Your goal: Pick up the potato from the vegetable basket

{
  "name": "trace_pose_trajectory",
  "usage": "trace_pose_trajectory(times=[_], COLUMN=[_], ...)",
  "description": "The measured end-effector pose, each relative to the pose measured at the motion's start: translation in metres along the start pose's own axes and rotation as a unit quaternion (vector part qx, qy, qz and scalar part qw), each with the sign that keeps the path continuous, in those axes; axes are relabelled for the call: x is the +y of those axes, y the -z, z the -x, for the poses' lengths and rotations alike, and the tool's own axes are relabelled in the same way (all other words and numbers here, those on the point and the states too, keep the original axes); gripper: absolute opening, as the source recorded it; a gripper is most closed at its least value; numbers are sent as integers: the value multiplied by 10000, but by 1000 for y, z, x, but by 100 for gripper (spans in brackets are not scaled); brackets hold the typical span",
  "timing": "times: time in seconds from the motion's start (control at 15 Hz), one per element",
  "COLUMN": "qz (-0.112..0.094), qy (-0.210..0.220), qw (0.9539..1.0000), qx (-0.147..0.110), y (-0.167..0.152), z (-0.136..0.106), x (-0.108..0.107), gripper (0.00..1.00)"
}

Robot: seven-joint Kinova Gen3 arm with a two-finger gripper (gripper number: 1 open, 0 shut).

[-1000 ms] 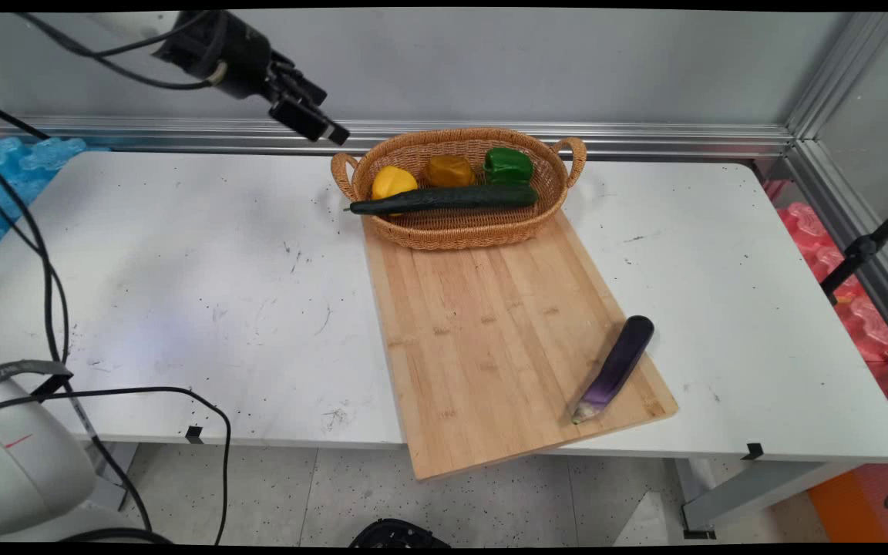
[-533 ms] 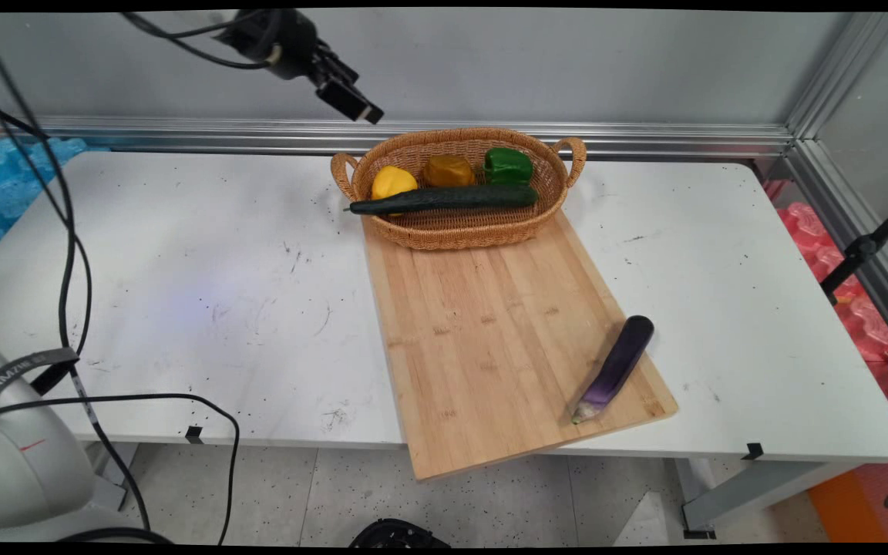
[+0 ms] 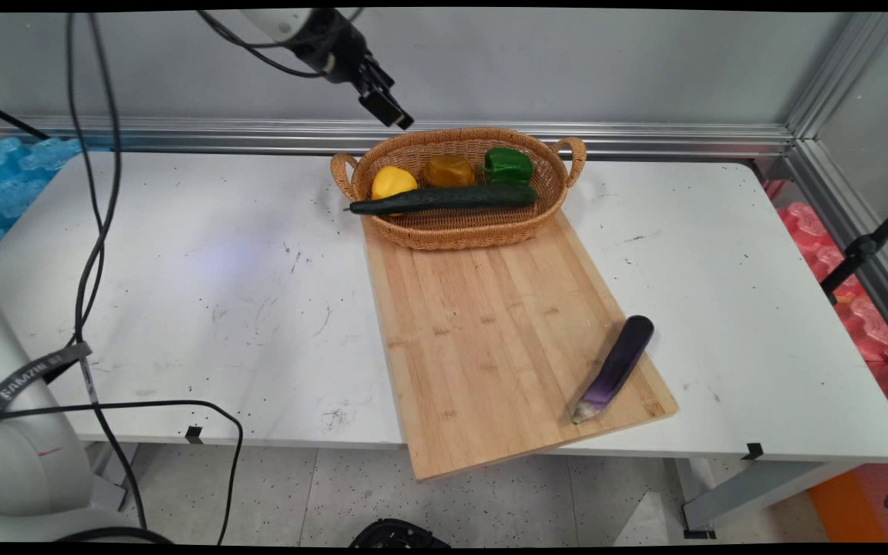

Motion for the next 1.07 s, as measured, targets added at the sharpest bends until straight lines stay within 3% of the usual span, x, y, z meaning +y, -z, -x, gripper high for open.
trace_pose_trajectory(times=[0.33, 0.8, 1.07], qz=[168, 508, 625], qy=[-439, -982, -1154], qw=[9985, 9920, 9888], qx=[-268, -612, -708], y=[-53, -119, -141], z=[-13, -20, -24], x=[-12, -15, -13], gripper=[100, 100, 100])
